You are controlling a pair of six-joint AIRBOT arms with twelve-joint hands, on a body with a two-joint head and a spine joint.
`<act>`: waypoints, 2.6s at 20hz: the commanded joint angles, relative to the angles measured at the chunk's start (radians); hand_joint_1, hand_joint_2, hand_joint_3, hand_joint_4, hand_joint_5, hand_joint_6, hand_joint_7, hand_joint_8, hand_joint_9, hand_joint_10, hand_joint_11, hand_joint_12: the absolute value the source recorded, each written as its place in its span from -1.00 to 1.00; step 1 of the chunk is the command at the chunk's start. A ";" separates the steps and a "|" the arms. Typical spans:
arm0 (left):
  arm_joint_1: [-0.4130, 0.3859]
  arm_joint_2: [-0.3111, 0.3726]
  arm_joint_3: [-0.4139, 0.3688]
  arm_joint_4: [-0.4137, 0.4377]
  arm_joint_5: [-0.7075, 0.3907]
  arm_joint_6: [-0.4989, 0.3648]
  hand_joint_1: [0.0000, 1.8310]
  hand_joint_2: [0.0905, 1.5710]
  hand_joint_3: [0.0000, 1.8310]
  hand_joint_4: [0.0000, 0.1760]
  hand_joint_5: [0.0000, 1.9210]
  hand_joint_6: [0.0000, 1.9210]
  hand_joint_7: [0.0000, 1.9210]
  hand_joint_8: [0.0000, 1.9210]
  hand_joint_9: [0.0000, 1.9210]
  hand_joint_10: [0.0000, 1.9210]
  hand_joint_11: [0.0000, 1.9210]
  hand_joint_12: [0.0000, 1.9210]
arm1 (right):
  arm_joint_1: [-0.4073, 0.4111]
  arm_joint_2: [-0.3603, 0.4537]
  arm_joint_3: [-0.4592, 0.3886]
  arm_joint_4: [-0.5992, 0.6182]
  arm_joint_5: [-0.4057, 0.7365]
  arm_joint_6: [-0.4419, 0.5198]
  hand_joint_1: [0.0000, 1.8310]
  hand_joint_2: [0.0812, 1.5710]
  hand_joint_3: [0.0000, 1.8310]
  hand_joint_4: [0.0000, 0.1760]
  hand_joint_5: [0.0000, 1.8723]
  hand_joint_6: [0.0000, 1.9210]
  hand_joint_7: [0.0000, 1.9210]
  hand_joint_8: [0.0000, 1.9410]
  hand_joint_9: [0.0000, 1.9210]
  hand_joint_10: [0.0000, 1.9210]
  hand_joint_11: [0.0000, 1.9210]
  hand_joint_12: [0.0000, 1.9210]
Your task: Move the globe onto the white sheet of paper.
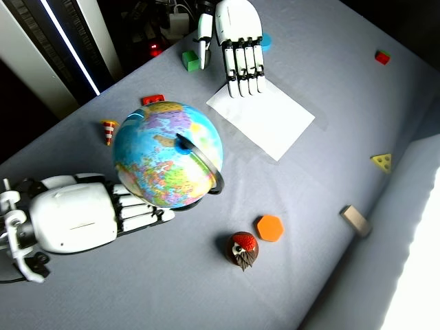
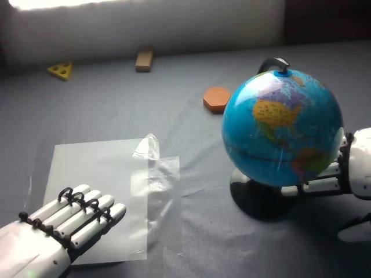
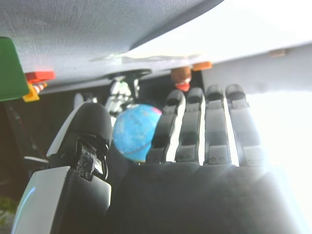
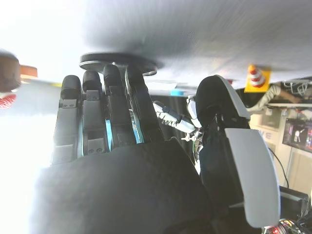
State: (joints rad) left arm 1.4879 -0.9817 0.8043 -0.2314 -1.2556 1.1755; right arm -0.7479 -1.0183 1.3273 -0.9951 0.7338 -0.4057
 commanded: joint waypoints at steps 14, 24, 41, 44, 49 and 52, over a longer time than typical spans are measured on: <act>-0.012 0.002 0.053 0.094 -0.051 -0.044 -1.00 0.73 -1.00 -1.00 -1.00 -1.00 -1.00 -1.00 -1.00 -1.00 -1.00 -1.00 | 0.092 -0.125 0.006 -0.086 -0.149 0.106 -1.00 0.63 -1.00 -1.00 -0.79 -1.00 -0.80 -1.00 -0.86 -0.99 -1.00 -0.75; 0.013 0.018 0.043 0.095 -0.060 -0.061 -1.00 0.73 -1.00 -1.00 -1.00 -1.00 -1.00 -1.00 -1.00 -1.00 -1.00 -1.00 | 0.177 -0.219 -0.029 -0.089 -0.342 0.100 -1.00 0.63 -1.00 -1.00 -0.80 -1.00 -0.81 -1.00 -0.86 -0.99 -1.00 -0.71; 0.036 0.033 0.063 0.033 -0.053 -0.089 -1.00 0.73 -1.00 -1.00 -1.00 -1.00 -1.00 -1.00 -1.00 -1.00 -1.00 -1.00 | 0.286 -0.392 -0.051 -0.227 -0.574 0.118 -1.00 0.63 -1.00 -1.00 -0.79 -1.00 -0.80 -1.00 -0.86 -1.00 -1.00 -0.72; 0.034 0.029 0.076 0.037 -0.053 -0.087 -1.00 0.73 -1.00 -1.00 -1.00 -1.00 -1.00 -1.00 -1.00 -1.00 -1.00 -1.00 | 0.291 -0.414 -0.051 -0.259 -0.582 0.113 -1.00 0.63 -1.00 -1.00 -0.80 -1.00 -0.80 -1.00 -0.86 -1.00 -1.00 -0.72; 0.036 0.029 0.083 0.026 -0.043 -0.084 -1.00 0.73 -1.00 -1.00 -1.00 -1.00 -1.00 -1.00 -1.00 -1.00 -1.00 -1.00 | 0.313 -0.452 -0.051 -0.268 -0.611 0.112 -1.00 0.63 -1.00 -1.00 -0.79 -0.99 -0.80 -1.00 -0.86 -1.00 -1.00 -0.72; 0.039 0.031 0.088 0.021 -0.042 -0.086 -1.00 0.73 -1.00 -1.00 -1.00 -1.00 -1.00 -1.00 -1.00 -1.00 -1.00 -1.00 | 0.321 -0.472 -0.056 -0.268 -0.631 0.114 -1.00 0.63 -1.00 -1.00 -0.79 -1.00 -0.81 -1.00 -0.86 -1.00 -1.00 -0.72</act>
State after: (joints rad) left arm 1.5280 -0.9546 0.8883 -0.2176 -1.1934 1.0943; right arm -0.4137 -1.4754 1.2797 -1.2491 0.1055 -0.2882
